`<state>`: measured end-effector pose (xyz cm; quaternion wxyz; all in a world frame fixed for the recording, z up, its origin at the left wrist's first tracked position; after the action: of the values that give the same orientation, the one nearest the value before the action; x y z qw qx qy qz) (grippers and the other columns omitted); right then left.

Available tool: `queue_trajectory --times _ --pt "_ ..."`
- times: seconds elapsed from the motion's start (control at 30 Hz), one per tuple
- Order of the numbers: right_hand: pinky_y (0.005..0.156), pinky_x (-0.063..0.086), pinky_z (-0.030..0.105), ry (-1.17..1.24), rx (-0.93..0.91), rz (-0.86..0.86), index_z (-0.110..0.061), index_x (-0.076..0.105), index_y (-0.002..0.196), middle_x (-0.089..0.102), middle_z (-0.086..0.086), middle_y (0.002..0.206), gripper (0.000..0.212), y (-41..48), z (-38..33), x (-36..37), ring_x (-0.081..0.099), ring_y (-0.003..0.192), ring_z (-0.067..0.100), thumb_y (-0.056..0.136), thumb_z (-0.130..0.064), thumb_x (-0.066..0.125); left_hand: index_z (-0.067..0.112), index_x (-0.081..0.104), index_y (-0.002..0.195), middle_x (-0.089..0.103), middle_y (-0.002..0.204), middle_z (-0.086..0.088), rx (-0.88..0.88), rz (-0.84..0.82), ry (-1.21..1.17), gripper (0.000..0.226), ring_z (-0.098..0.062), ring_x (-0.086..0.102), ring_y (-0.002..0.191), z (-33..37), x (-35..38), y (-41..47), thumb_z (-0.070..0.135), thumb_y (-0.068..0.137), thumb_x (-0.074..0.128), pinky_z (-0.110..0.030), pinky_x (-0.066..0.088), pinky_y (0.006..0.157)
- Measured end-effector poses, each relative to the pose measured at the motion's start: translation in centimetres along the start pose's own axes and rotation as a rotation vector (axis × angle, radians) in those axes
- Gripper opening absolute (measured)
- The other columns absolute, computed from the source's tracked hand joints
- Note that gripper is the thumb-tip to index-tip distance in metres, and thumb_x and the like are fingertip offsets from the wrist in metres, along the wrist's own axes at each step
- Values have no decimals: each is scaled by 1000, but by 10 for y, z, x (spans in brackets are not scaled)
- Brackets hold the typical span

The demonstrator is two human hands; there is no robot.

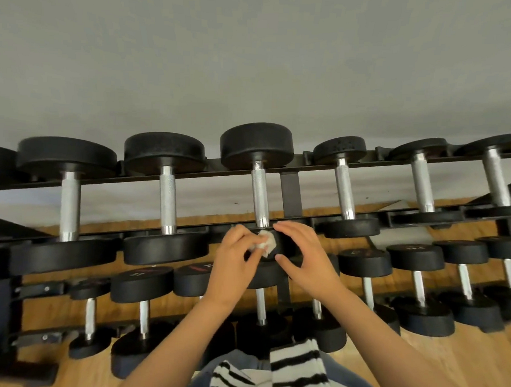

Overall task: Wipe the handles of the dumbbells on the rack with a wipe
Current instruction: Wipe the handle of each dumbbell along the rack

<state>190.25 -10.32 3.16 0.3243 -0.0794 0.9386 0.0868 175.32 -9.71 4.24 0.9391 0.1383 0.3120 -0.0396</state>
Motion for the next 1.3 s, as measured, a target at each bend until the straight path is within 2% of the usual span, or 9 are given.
queue_trajectory --times 0.13,0.23,0.4,0.5,0.7,0.9,1.07,1.2,1.3 --pt "110 21 10 -1 21 -8 -26 48 137 46 -15 136 57 0 0 2 33 132 -1 86 -17 70 14 70 101 52 94 9 -84 73 -26 19 -8 54 88 -6 -4 -3 4 84 70 -19 46 83" --pt "110 20 10 14 32 12 -28 48 136 46 -14 137 57 -2 0 3 32 133 -2 86 -17 70 16 71 100 53 96 14 -98 59 -83 23 -6 55 92 -7 -2 -25 0 83 71 -16 46 84" --pt "112 26 19 -13 39 45 -28 50 135 48 -13 136 53 0 -2 2 34 133 1 87 -19 69 18 70 99 55 102 16 -145 110 -129 21 -7 57 101 -24 -14 -5 3 84 70 -22 48 91" --pt "110 24 14 -35 49 44 -28 49 134 47 -14 136 54 -1 -4 4 33 132 -1 85 -20 71 19 68 98 56 105 13 -185 150 -169 22 -5 56 103 -26 -13 -14 2 85 69 -20 48 92" --pt "105 14 0 -71 72 37 -31 45 134 41 -20 134 64 -2 -5 6 23 128 -16 80 -22 77 19 69 96 55 105 20 -193 104 -195 23 -2 55 104 -38 -10 -27 0 84 70 -11 42 91" --pt "104 14 1 -150 95 34 -26 45 136 39 -17 135 70 -2 -8 10 26 127 -6 75 -26 81 16 68 100 58 106 10 -210 137 -228 21 -4 56 105 -52 -17 -14 1 85 68 -12 43 94" --pt "104 15 1 -149 110 42 -32 43 135 38 -18 135 71 -3 -9 10 25 127 -8 75 -25 81 18 65 102 55 109 14 -276 187 -313 23 -7 58 106 -61 -7 -44 1 88 66 -23 49 93" --pt "104 15 1 -145 124 47 -34 42 133 37 -21 133 70 -3 -8 11 22 126 -14 75 -24 81 18 64 107 57 109 10 -302 211 -358 22 -7 58 107 -72 -12 -25 3 91 61 -24 50 94" --pt "106 17 5 -136 128 48 -33 42 133 37 -20 134 70 -3 -9 12 25 129 -8 76 -23 80 16 62 109 57 111 7 -305 237 -354 20 -5 57 107 -71 -10 -25 5 94 58 -23 50 95"
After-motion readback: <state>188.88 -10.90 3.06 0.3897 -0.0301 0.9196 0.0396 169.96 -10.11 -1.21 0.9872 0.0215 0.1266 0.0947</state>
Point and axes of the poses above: each hand's wrist, its own y-axis towards the middle knuckle, its own x-axis out of the palm, z = x × y, the point moved 8 cm from there along y, towards the middle knuckle
